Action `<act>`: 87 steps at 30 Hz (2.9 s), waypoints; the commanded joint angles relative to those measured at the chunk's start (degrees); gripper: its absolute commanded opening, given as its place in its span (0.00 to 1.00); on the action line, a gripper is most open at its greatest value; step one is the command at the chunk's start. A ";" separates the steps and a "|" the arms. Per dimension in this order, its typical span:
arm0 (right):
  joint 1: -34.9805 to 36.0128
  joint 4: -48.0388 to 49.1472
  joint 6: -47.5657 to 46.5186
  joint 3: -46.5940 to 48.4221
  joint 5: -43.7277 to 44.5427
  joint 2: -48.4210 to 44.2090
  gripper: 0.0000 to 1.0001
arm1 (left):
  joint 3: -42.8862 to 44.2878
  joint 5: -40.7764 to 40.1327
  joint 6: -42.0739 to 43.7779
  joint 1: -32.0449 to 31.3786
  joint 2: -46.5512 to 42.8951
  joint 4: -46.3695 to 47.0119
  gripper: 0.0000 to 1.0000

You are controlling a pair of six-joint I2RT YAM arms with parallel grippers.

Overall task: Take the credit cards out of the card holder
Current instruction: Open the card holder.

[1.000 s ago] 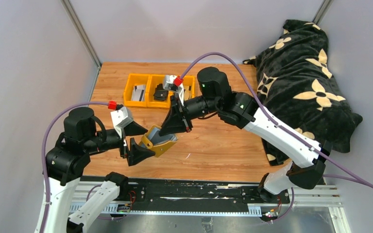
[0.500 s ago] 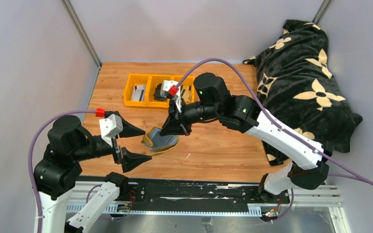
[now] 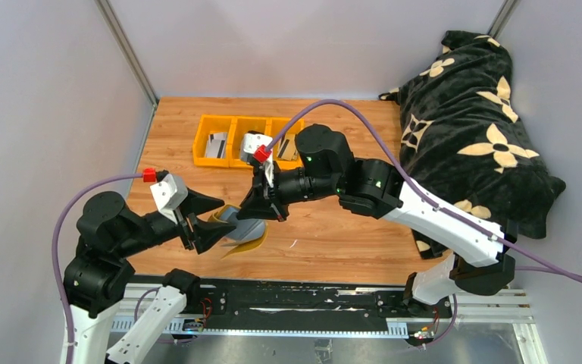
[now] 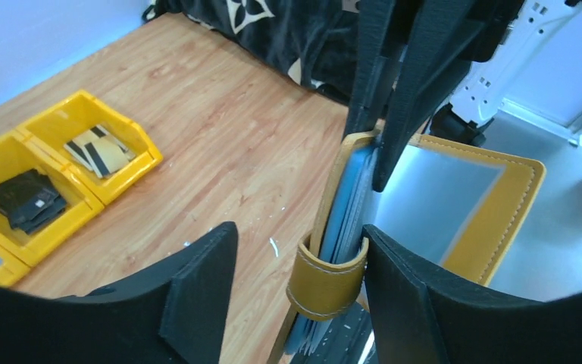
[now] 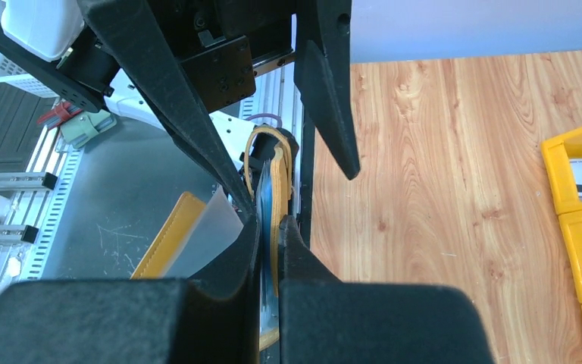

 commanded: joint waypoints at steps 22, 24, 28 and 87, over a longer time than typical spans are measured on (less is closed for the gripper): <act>1.00 15.62 9.65 -15.51 18.87 -10.66 0.80 | 0.80 -2.45 -0.06 0.07 -2.05 4.76 0.00; 0.92 15.23 13.35 -17.85 24.56 -11.92 0.82 | -0.42 -6.43 -0.99 0.07 -4.10 8.54 0.00; 0.86 18.01 18.48 -22.18 23.29 -14.81 0.83 | -0.81 -6.29 -3.17 0.11 -4.70 10.36 0.00; -4.77 17.23 19.24 -23.93 -14.34 -19.19 0.00 | 4.28 27.02 -20.57 0.07 7.34 6.16 0.39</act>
